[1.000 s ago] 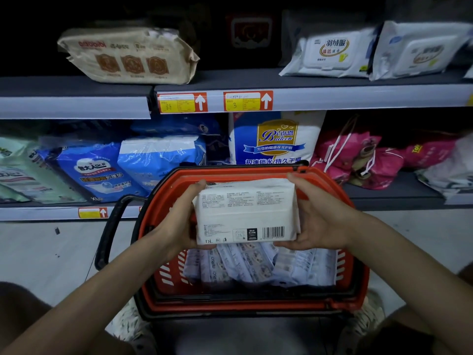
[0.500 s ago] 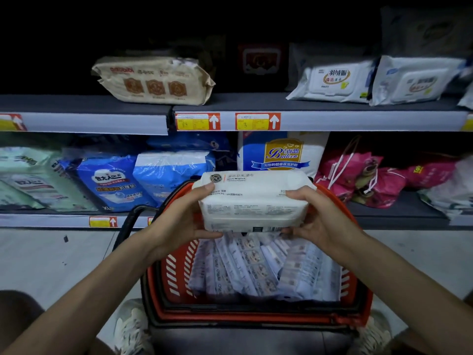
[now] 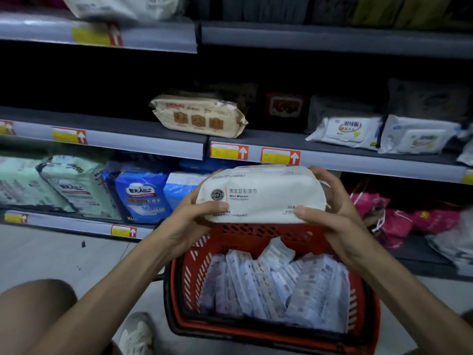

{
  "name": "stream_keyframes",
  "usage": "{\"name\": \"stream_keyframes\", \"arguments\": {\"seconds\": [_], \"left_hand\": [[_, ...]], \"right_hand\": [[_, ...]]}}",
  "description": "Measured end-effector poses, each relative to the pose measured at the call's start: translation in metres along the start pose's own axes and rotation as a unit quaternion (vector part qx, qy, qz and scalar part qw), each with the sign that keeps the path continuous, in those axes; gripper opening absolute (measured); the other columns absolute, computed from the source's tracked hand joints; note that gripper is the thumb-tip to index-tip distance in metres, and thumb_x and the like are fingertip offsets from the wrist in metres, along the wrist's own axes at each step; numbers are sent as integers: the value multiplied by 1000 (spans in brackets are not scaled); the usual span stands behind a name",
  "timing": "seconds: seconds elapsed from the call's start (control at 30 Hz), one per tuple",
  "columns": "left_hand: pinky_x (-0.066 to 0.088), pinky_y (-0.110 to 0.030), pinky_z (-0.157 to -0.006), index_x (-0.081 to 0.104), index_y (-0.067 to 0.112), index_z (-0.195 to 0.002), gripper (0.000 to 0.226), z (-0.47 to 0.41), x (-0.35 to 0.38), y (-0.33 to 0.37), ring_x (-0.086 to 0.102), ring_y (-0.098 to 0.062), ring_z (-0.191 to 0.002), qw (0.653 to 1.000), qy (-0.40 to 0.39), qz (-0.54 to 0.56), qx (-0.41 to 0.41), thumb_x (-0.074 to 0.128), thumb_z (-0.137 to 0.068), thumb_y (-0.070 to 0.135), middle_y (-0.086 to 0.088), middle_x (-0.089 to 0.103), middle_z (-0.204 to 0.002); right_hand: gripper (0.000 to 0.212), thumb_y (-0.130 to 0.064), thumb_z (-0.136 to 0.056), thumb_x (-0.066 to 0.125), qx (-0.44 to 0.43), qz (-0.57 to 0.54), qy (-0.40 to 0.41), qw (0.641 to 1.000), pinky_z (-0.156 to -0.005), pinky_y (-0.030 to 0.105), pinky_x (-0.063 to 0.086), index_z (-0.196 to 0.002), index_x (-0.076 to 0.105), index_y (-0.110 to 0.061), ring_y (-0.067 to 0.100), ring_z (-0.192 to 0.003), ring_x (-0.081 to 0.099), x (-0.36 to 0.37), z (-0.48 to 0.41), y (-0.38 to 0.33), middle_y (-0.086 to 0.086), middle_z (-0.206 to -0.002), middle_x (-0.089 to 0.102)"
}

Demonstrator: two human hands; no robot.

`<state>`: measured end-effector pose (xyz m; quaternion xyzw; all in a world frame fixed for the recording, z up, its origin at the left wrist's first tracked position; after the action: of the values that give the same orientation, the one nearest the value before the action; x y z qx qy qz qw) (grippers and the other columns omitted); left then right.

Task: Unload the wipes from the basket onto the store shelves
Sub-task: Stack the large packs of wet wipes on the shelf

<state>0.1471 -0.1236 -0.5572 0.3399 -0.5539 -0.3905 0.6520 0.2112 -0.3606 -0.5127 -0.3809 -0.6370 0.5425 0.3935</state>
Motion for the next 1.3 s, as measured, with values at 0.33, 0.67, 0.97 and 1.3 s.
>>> {"name": "stream_keyframes", "arguments": {"seconds": [0.33,0.67,0.97,1.3], "left_hand": [[53,-48,-105,48,26,-154,92,41,1,139,59,-39,-134,979,-20,-50,195,72,-74,-13,-15,61,-147],[60,-26,-86,65,8,-131,62,75,-17,315,75,-24,-110,917,86,-98,378,81,-71,12,-13,78,-118],[64,-32,-80,70,5,-126,43,35,-69,443,77,-30,-102,863,166,-187,440,78,-85,15,-17,77,-115],[62,-43,-85,72,14,-119,48,-32,-130,486,72,-23,-92,808,413,-267,325,91,-78,31,-3,75,-109]], "right_hand": [[94,-9,-66,83,-117,1,-41,992,-99,43,56,-151,49,-30,15,-124,65,68,-17,-102,-12,-138,66],[93,-18,-67,84,-285,10,-55,957,-93,31,59,-151,47,-31,13,-121,66,155,-74,-235,-8,-136,67],[88,-14,-81,87,-338,76,-42,937,-100,44,58,-156,42,-21,17,-124,65,241,-190,-302,1,-141,64],[67,-43,-86,79,-248,221,65,941,-82,35,57,-142,48,-24,16,-112,62,270,-264,-282,-10,-122,59]]}}
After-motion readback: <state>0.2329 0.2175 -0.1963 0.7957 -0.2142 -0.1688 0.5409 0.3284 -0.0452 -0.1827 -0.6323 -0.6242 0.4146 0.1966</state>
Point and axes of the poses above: each hand's wrist, its own z-axis away from the middle knuckle, its own x-axis out of the palm, y = z × x, the point moved 10 cm from there along -z, towards the middle knuckle
